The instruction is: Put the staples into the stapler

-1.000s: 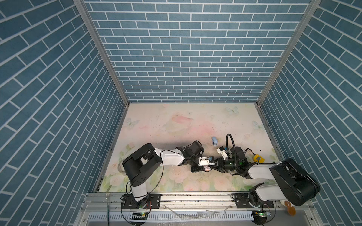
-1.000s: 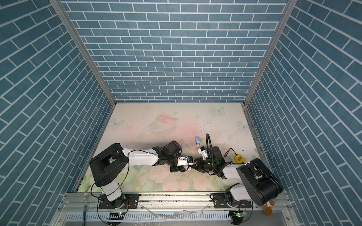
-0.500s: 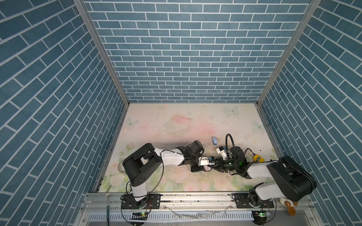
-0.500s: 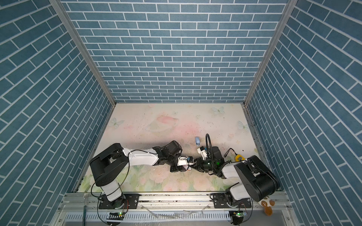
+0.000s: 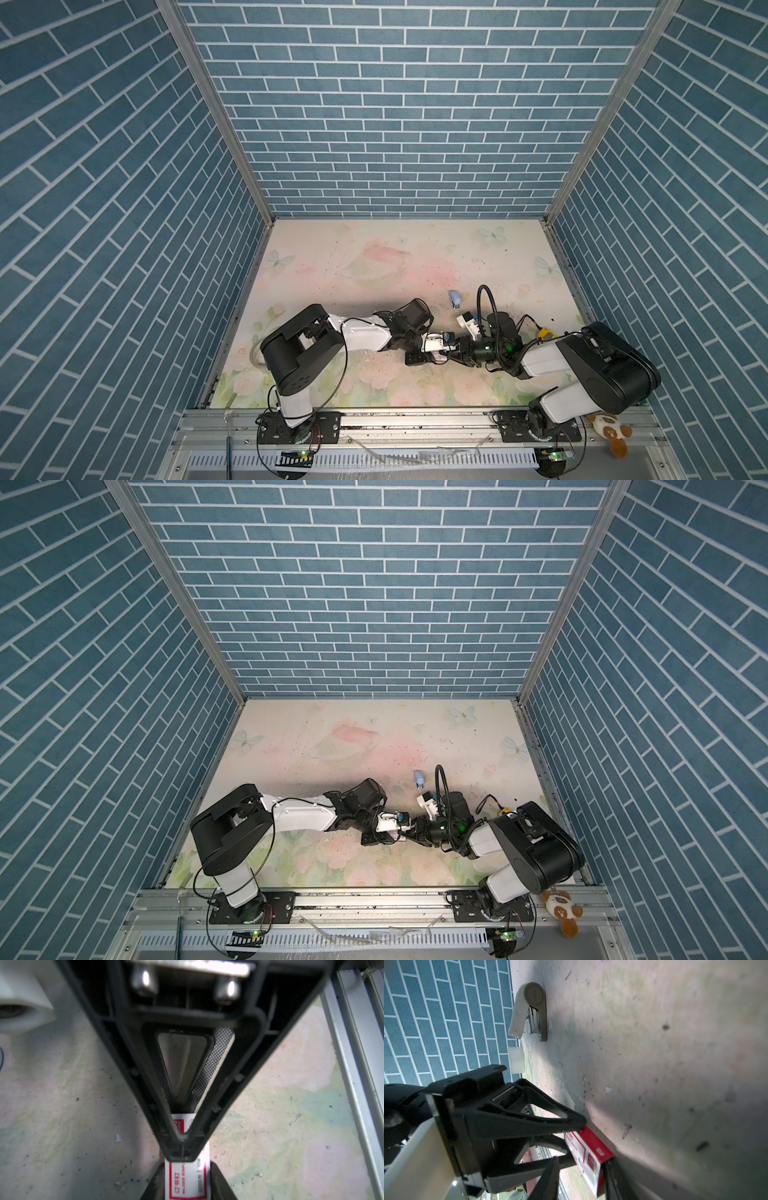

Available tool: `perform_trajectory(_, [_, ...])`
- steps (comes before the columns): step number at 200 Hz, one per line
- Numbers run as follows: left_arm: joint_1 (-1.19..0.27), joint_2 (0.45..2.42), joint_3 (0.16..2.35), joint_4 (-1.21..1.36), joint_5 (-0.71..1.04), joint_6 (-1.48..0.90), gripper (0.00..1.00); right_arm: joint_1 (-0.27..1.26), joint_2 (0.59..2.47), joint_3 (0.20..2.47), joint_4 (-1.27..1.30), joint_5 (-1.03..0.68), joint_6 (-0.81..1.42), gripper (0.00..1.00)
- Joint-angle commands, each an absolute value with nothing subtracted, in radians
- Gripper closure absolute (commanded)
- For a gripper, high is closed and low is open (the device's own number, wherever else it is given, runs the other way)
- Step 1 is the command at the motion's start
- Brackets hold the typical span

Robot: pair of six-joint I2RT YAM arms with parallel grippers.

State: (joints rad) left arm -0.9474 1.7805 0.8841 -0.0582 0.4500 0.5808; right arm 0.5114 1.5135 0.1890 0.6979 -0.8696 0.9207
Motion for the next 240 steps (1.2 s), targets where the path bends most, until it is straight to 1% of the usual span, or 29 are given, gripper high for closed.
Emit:
perform_trajectory(1, [-0.951,1.835,0.87,-0.164,0.438,0.583,0.63,0.515,1.532,0.186,0.704,-0.881,0.948,0.63])
perform_trajectory(19, [-0.952,1.822,0.872,-0.176,0.435,0.585,0.6,0.514,1.532,0.181,0.7,-0.867,0.945,0.63])
perform_trajectory(54, [-0.949,1.766,0.852,-0.183,0.413,0.588,0.51,0.515,1.529,0.182,0.666,-0.851,0.924,0.66])
perform_trajectory(77, [-0.948,1.751,0.85,-0.187,0.402,0.579,0.49,0.514,1.528,0.181,0.657,-0.842,0.919,0.68])
perform_trajectory(115, [-0.944,1.755,0.848,-0.2,0.403,0.58,0.51,0.514,1.515,0.18,0.63,-0.825,0.904,0.7])
perform_trajectory(178, [-0.944,1.753,0.845,-0.22,0.402,0.582,0.57,0.514,1.469,0.183,0.557,-0.81,0.879,0.72])
perform_trajectory(210, [-0.945,1.75,0.84,-0.219,0.402,0.582,0.57,0.513,1.438,0.18,0.533,-0.81,0.874,0.73])
perform_trajectory(240, [-0.944,1.749,0.835,-0.22,0.403,0.585,0.61,0.514,1.428,0.187,0.502,-0.808,0.861,0.73])
